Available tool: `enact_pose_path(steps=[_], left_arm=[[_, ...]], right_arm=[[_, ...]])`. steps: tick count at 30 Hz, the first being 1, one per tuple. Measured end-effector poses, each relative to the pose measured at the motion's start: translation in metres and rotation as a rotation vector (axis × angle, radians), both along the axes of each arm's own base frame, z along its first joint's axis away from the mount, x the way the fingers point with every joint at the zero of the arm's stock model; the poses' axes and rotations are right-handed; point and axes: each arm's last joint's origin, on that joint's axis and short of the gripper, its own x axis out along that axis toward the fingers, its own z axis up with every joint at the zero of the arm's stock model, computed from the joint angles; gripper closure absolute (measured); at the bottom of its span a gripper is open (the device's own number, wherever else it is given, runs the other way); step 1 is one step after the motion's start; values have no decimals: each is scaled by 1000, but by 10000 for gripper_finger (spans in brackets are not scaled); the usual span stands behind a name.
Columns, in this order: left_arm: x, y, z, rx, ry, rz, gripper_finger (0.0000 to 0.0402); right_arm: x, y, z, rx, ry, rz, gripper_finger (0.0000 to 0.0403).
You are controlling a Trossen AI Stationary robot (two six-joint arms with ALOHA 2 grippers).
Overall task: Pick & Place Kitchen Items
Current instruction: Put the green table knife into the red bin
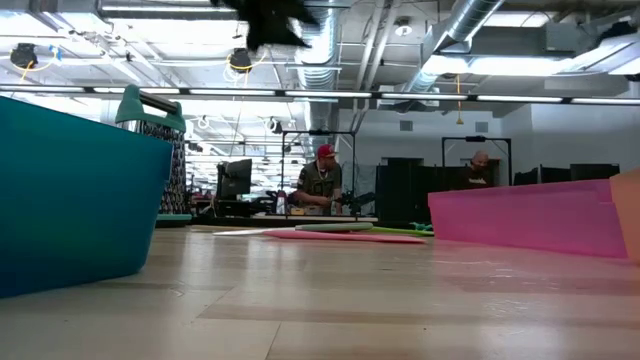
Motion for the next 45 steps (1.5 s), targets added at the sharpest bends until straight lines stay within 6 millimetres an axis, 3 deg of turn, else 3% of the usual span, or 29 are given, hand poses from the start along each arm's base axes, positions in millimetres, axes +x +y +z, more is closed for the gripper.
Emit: enact_pose_path(steps=[4, 10, 21, 32, 36, 45], left_arm=[[15, 13, -42, 12, 59, 12, 150], [42, 26, -99, 80, 171, -6, 117], [78, 31, -176, 79, 246, -46, 105], [89, 26, -199, 79, 123, -155, 105], [78, 27, -216, 83, 103, -145, 105], [63, 29, -230, 93, 115, -118, 105]], right_arm=[[-12, -9, 15, -96, -42, -27, 178], [-26, -19, 18, -163, -65, -84, 183], [-48, -31, 14, -222, -23, -186, 199], [-52, -33, 12, -213, 4, -219, 211], [-52, -33, 10, -212, 23, -248, 212], [-54, -36, 7, -257, 48, -301, 212]])
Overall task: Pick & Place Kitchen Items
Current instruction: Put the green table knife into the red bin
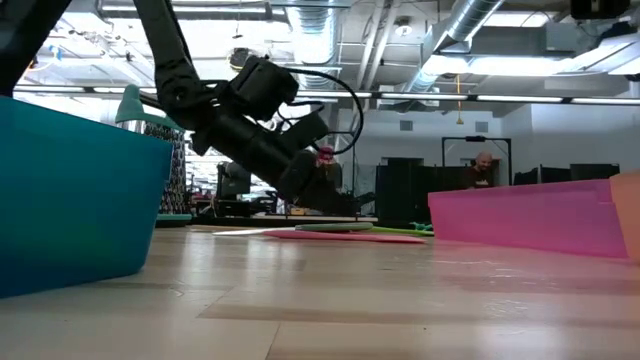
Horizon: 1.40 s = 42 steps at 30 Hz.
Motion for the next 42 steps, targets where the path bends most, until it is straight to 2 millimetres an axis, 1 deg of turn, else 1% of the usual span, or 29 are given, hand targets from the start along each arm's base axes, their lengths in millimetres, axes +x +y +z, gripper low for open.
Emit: enact_pose_path(steps=[2, 6, 8, 13, 18, 21, 29, 34, 38, 42], left_arm=[[-2, -1, -2, -1, -1, -2, 105], [-1, -2, -3, 1, -16, -5, 105], [2, -2, -7, 5, -38, -5, 105], [5, 0, -24, 1, -85, 3, 105], [6, 0, -38, -7, -75, 26, 112], [6, -1, -42, -2, -67, 32, 142], [4, 3, -42, 7, -53, 79, 267], [4, 3, -42, -28, -60, 101, 331], [5, 3, -41, -75, -81, 124, 363], [5, 0, -30, -131, -101, 123, 373]], right_arm=[[0, -1, -1, -10, 6, -12, 212], [-1, -1, -2, -19, 18, -20, 212], [-1, -1, -2, -25, 23, -25, 212], [-2, -2, -2, -31, 24, -34, 212], [-2, -2, -3, -33, 28, -34, 212], [-2, -2, -3, -33, 28, -34, 212], [-3, -2, -4, -39, 42, -35, 212], [-3, -2, -5, -42, 49, -36, 212], [-3, -2, -5, -46, 49, -33, 212], [-3, -2, -5, -53, 49, -34, 212]])
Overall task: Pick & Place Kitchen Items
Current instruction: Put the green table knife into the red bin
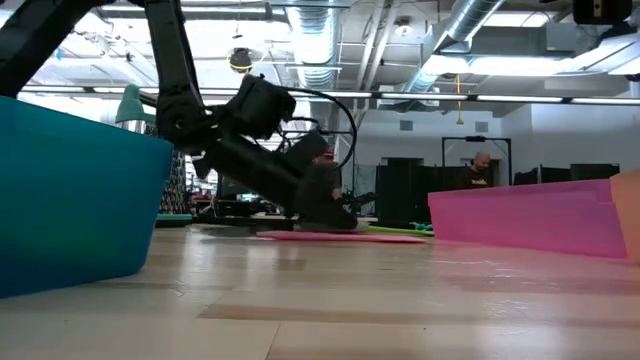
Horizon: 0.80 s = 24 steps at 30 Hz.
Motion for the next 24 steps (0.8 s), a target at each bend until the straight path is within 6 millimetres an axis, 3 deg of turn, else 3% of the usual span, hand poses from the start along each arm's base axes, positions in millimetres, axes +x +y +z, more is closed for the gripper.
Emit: enact_pose_path(steps=[7, 11, 17, 21, 24], left_arm=[[0, 0, 55, 22, -147, -2, 397], [-2, -1, 73, 30, -191, -1, 396], [-5, 0, 80, 41, -171, 22, 398], [-9, 1, 102, -8, -257, 48, 399], [-15, 0, 130, -49, -366, 64, 399]], right_arm=[[0, -1, 0, -35, -4, -4, 212], [0, -1, 0, -35, -3, -4, 212], [-2, -1, -3, -50, 36, -6, 212], [-3, -3, -4, -86, 50, -46, 212], [-3, -4, -4, -101, 47, -66, 212]])
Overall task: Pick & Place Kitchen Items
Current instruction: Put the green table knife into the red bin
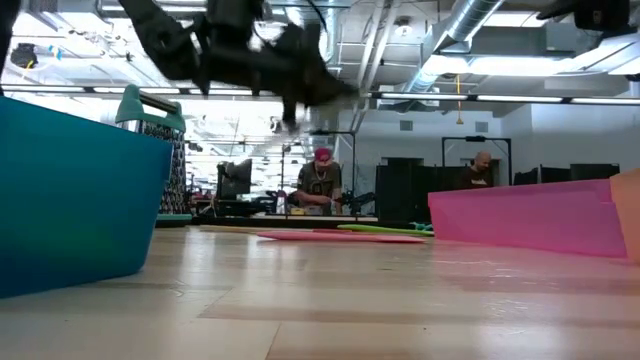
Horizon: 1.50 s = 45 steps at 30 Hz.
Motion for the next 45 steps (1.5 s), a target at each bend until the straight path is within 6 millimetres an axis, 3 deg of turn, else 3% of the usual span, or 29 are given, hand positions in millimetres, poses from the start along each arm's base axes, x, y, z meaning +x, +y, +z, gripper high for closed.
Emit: enact_pose_path(steps=[9, 14, 22, 28, 32, 37, 45], left_arm=[[-41, -7, 98, -107, -454, -43, 399], [-64, -10, 131, -123, -635, -68, 400], [-67, -17, 155, -121, -795, -75, 400], [-57, -27, 169, -124, -846, -114, 400], [-53, -31, 174, -127, -864, -134, 400], [-50, -39, 179, -136, -882, -164, 400], [-49, -47, 179, -146, -883, -189, 400]], right_arm=[[1, -2, 2, -89, -32, -61, 212], [16, -1, 9, -195, -102, -122, 212], [82, 4, 19, -299, -211, -75, 212], [139, -5, 19, -312, -340, 86, 207], [170, -14, 11, -266, -406, 177, 181], [195, -26, 8, -246, -511, 228, 139], [215, -45, 5, -245, -633, 283, 133]])
